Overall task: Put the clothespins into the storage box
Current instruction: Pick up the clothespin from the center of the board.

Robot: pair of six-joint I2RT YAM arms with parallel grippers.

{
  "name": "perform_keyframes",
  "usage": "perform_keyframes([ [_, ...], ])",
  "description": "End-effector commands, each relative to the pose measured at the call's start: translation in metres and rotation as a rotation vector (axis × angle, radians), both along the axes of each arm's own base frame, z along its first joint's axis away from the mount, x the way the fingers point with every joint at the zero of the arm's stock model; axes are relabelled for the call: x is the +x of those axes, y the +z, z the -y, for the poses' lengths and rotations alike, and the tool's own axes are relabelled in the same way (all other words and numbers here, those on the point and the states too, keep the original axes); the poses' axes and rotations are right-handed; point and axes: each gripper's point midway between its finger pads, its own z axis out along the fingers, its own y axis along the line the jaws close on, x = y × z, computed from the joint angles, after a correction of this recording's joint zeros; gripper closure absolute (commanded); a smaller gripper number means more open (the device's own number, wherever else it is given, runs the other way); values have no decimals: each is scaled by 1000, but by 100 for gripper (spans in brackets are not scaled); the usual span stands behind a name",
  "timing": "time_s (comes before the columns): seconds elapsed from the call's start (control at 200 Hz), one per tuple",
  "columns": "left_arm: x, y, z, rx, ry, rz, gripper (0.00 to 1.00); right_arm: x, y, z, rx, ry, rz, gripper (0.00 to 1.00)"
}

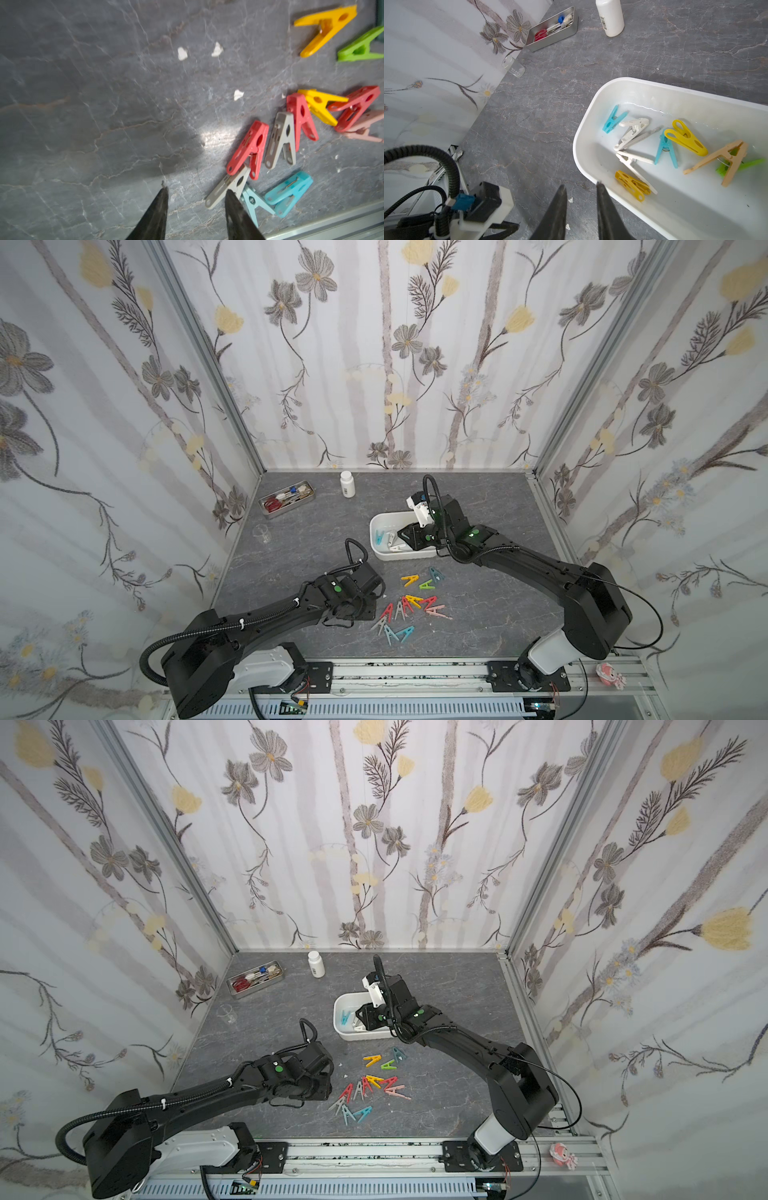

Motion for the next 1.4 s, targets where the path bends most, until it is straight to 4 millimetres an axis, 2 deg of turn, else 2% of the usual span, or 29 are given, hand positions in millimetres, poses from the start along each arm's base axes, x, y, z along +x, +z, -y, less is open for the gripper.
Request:
perform_keyframes([
  [0.0, -14, -7, -2, 25, 30, -31, 55, 3, 13, -9, 56, 15, 28, 73],
  [0.14, -32, -17, -2, 60, -11, -64, 56, -1, 12, -15, 90, 47, 3, 73],
  [0.26, -38, -18, 4, 59, -30, -60, 57, -3, 11, -16, 104, 50, -6, 74],
  [0.759, -24, -29, 10, 134, -54, -13, 62, -5, 4, -11, 98, 33, -14, 74],
  [1.394, -30, -36, 30, 128, -167, -41, 70, -8, -4, -12, 86, 45, -40, 74],
])
